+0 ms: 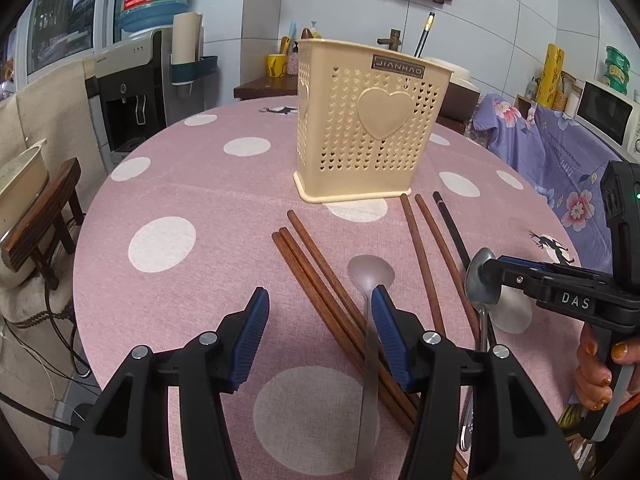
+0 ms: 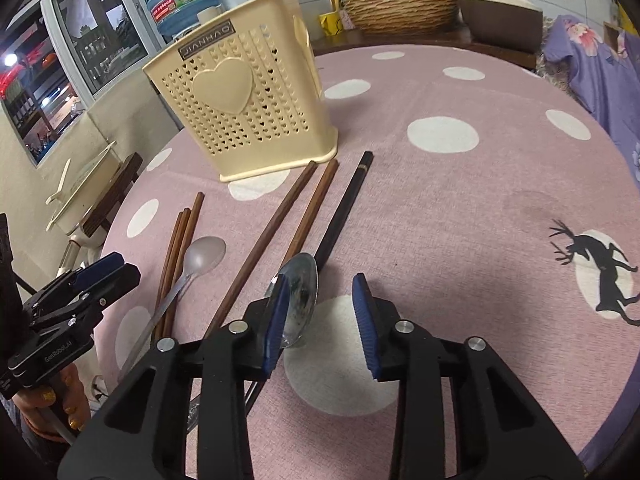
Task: Organize utensils
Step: 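Grasp a metal spoon with the right tool while the left tool grasps a wooden chopstick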
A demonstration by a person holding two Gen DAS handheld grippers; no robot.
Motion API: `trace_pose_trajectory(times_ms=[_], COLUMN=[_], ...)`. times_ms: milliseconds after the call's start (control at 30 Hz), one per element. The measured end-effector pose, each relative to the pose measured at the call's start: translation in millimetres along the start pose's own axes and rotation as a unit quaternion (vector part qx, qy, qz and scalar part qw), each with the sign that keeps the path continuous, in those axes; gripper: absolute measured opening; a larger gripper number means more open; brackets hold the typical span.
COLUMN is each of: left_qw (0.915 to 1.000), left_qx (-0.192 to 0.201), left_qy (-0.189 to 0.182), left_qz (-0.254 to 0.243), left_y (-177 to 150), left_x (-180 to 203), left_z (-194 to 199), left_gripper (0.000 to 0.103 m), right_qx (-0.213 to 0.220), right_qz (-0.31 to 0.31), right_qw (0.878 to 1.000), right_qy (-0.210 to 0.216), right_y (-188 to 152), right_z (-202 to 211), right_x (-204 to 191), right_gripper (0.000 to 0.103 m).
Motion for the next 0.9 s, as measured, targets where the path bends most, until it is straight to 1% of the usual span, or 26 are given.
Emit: trace_pose_trajectory(times_ms=[67, 133, 267, 400, 533, 733, 800, 900], left_qw=[1.0, 1.0, 0.9998, 0.9994, 0.999, 0.9982, 0.9974, 0.9958], left_qx=[-0.005, -0.007, -0.014, -0.031, -0.032, -0.044, -0.054, -0.066], left_qy=[0.0, -0.004, -0.009, -0.01, -0.015, -0.04, -0.044, -0.049], left_qz=[0.003, 0.006, 0.007, 0.014, 0.026, -0.007, -0.018, -0.04], left_y=[0, 1, 3, 3, 9, 25, 30, 38], left_x=[-1, -3, -3, -7, -9, 17, 26, 41], left_z=[-3, -4, -6, -13, -14, -17, -21, -26], left_gripper=[0.053, 0.053, 0.053, 0.053, 0.053, 0.053, 0.051, 0.048], right_qx=[-0.003, -0.007, -0.015, -0.01, -0.006, 0.022, 0.033, 0.057], right_qz=[0.0, 0.004, 0.011, 0.021, 0.033, 0.041, 0.041, 0.042], right_qw=[1.0, 1.0, 1.0, 0.999, 0.999, 0.999, 0.999, 0.997], right_qy=[0.005, 0.014, 0.02, 0.024, 0.023, 0.015, 0.012, -0.009], right_y=[1, 2, 2, 2, 2, 5, 7, 10], right_z=[-2, -3, -6, 0, 9, 32, 43, 60], right_x=[1, -1, -6, -9, -13, -18, -17, -14], right_gripper=[0.026, 0.021, 0.013, 0.008, 0.006, 0.003, 0.003, 0.002])
Point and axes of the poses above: each gripper's, at about its wrist camera, not at the fingertips, and z roughly against the way its jaws point, x to its right, y to its top, the point moved 8 cm from there along -z, roughly the way its jaws point, and after that the axes turned 15 degrees about -x, right-handed, at the moved point
